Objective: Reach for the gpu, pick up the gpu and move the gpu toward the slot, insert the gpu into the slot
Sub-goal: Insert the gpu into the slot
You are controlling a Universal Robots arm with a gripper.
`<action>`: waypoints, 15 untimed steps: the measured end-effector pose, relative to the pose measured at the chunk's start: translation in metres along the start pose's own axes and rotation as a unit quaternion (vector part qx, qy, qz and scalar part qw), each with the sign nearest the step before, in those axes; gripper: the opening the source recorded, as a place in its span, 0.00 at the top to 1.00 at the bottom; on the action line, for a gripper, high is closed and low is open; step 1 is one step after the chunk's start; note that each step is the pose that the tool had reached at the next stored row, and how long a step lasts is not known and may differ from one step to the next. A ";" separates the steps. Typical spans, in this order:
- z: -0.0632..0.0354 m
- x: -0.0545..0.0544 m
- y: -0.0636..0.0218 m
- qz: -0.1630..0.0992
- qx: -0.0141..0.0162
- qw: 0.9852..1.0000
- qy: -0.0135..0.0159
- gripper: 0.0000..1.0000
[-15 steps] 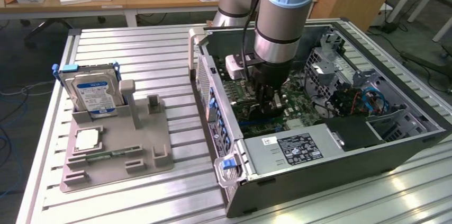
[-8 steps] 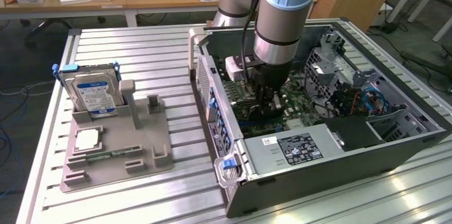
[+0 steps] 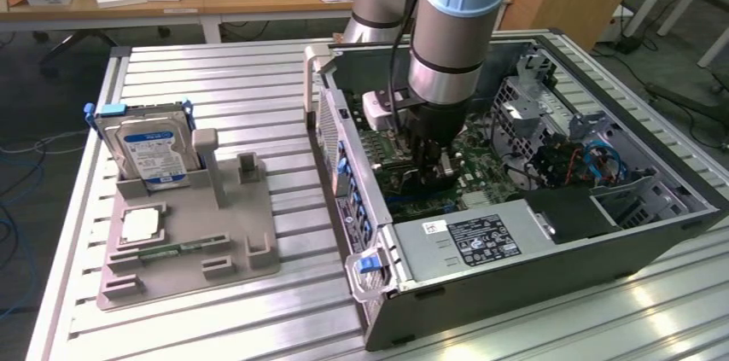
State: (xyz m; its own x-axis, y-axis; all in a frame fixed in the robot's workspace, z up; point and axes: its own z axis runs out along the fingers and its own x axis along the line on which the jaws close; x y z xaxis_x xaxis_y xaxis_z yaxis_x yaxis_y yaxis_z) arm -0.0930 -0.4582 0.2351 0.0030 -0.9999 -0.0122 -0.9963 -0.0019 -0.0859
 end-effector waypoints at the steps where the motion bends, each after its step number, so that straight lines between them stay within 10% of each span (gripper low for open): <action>1: 0.0000 0.000 0.0004 0.000 0.000 1.000 0.000 0.74; 15: 0.0057 0.000 0.0032 0.000 0.001 1.000 0.001 0.74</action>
State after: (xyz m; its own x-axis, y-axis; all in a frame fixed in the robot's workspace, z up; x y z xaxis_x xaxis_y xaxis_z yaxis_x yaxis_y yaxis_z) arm -0.0957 -0.4583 0.2291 0.0027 -0.9999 -0.0112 -0.9962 -0.0017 -0.0873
